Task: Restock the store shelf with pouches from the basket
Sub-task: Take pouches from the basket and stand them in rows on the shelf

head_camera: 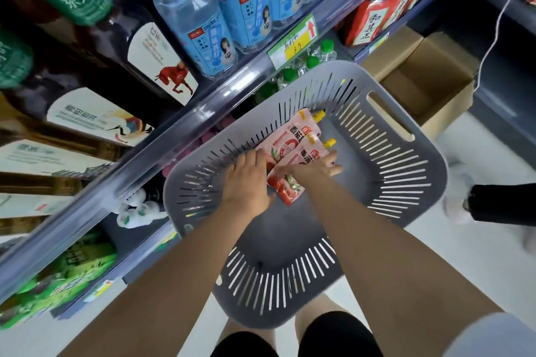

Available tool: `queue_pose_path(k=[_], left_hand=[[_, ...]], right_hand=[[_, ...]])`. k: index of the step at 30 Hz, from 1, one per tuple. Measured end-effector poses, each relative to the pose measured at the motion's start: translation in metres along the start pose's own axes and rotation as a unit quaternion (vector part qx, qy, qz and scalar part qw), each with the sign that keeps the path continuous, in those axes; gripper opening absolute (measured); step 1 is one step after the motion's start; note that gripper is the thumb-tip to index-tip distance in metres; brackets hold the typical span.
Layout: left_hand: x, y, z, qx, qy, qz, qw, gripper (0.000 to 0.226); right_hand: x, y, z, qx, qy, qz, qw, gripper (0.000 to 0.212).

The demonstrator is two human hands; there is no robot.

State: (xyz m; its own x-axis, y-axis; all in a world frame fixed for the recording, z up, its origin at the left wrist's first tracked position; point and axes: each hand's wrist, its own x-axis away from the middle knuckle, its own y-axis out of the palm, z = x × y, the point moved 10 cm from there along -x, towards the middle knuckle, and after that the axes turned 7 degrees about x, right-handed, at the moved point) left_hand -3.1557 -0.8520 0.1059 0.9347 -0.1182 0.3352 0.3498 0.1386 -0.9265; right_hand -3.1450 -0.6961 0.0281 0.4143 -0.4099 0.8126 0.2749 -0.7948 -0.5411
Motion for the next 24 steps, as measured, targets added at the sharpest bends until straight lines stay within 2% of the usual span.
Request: queue_pose_path(k=[2, 5, 8, 10, 12, 16, 21, 24], left_hand=[[-0.005, 0.001, 0.007, 0.0, 0.009, 0.008, 1.0, 0.088], [-0.012, 0.01, 0.016, 0.007, 0.013, -0.012, 1.0, 0.096], [-0.018, 0.023, 0.02, 0.052, -0.02, -0.034, 0.998, 0.106], [-0.019, 0.029, 0.022, 0.047, -0.04, -0.038, 0.997, 0.108], [-0.02, 0.035, 0.024, 0.029, -0.043, -0.041, 0.998, 0.106], [-0.018, 0.043, 0.023, -0.015, -0.042, -0.046, 0.998, 0.101], [-0.017, 0.043, 0.017, -0.044, -0.043, -0.044, 0.997, 0.1], [-0.014, 0.041, 0.016, -0.048, -0.051, -0.026, 0.997, 0.081]], right_hand=[[-0.001, -0.008, 0.007, 0.028, 0.017, 0.009, 0.999, 0.144], [-0.007, -0.017, 0.023, 0.051, 0.04, 0.008, 0.998, 0.133], [-0.01, -0.017, 0.04, 0.047, 0.076, 0.002, 0.996, 0.121], [-0.011, -0.015, 0.042, 0.035, 0.079, 0.004, 0.996, 0.123], [-0.011, -0.009, 0.038, 0.038, 0.066, -0.001, 0.997, 0.13], [-0.01, -0.005, 0.039, 0.129, 0.076, 0.01, 0.989, 0.142], [-0.011, -0.014, 0.046, 0.068, 0.115, 0.011, 0.991, 0.131], [-0.005, -0.019, 0.039, 0.057, 0.103, -0.016, 0.993, 0.129]])
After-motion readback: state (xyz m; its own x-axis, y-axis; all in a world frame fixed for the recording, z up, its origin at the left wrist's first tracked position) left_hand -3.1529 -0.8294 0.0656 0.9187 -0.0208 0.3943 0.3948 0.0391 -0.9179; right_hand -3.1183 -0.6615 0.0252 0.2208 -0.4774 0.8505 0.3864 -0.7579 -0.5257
